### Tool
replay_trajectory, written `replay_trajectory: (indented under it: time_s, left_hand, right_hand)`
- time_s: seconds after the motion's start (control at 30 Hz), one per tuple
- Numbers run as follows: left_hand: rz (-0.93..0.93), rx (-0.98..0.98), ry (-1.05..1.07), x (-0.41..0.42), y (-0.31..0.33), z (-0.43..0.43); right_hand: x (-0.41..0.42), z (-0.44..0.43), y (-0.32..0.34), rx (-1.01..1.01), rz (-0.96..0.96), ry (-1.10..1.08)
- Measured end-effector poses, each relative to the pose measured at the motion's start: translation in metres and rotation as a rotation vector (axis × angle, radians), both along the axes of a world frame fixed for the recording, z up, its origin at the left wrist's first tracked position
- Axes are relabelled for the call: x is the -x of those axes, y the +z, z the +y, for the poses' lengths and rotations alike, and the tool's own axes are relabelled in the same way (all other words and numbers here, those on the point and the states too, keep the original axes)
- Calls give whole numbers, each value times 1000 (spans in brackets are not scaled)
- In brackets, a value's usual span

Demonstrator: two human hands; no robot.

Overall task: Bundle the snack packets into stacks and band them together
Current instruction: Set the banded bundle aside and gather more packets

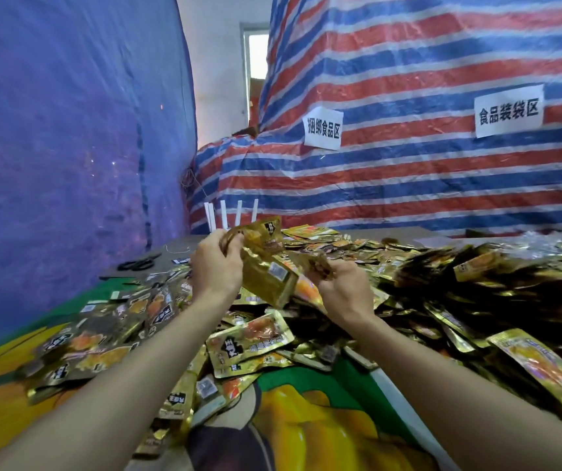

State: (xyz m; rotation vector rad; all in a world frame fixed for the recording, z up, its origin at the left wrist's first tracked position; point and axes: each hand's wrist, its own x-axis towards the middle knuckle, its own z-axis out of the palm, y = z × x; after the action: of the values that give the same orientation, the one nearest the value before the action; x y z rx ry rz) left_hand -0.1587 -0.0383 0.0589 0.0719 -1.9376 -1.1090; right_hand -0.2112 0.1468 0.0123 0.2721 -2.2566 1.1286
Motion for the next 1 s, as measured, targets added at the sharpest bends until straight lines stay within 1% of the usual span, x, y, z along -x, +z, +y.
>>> replay_trajectory:
  time_s: [0.1, 0.2, 0.27, 0.33, 0.4, 0.47, 0.57, 0.6, 0.63, 0.67, 0.7, 0.73, 0.8, 0.87, 0.93, 0.97, 1.0]
  left_hand:
    - [-21, -128, -32, -6, -4, 7]
    - [-37, -308, -79, -13, -17, 13]
    - [-46, -448, -58, -17, -28, 17]
    - [-60, -575, -42, -18, -38, 22]
    - [-70, -616, 6, -20, -48, 26]
    - [-71, -656, 43, -21, -58, 31]
    - [-84, -680, 66, -24, -66, 36]
    - [-79, -637, 68, -25, -66, 35]
    - [-69, -553, 66, -24, -67, 32]
    - [-78, -435, 67, -24, -69, 28]
    - [-118, -302, 64, -23, -72, 23]
    - [-194, -163, 58, -24, -76, 17]
    - [-411, 86, 56, -24, -82, 9]
    - [-588, 308, 99, -27, -82, 7]
    - [-635, 447, 103, -28, -77, 7]
    - [-640, 480, 42, -29, -73, 8]
    - [-648, 488, -65, -30, -69, 9]
  right_hand:
    - [-12, 1, 9, 171, 27, 28]
    - [-29, 3, 15, 372, -4, 142]
    - [-41, 7, 14, 493, -72, 202]
    - [-50, 9, 11, 574, -191, 255]
    - [-59, 8, 9, 663, -342, 299]
    - [-66, 6, 3, 676, -421, 314]
    - [-71, 3, -13, 534, -425, 314]
    - [-73, 4, -17, 493, -421, 322]
    - [-74, 5, -20, 449, -417, 332]
    - [-76, 8, -22, 381, -414, 329]
    - [-75, 12, -22, 268, -405, 304]
    - [-74, 17, -22, 122, -401, 258]
    - [-72, 27, -19, -151, -442, 142]
    - [-73, 36, -13, -311, -516, 47]
    - [-73, 42, -9, -409, -567, -30]
    - [-74, 45, -6, -439, -583, -72]
    - [-76, 46, -5, -465, -596, -114]
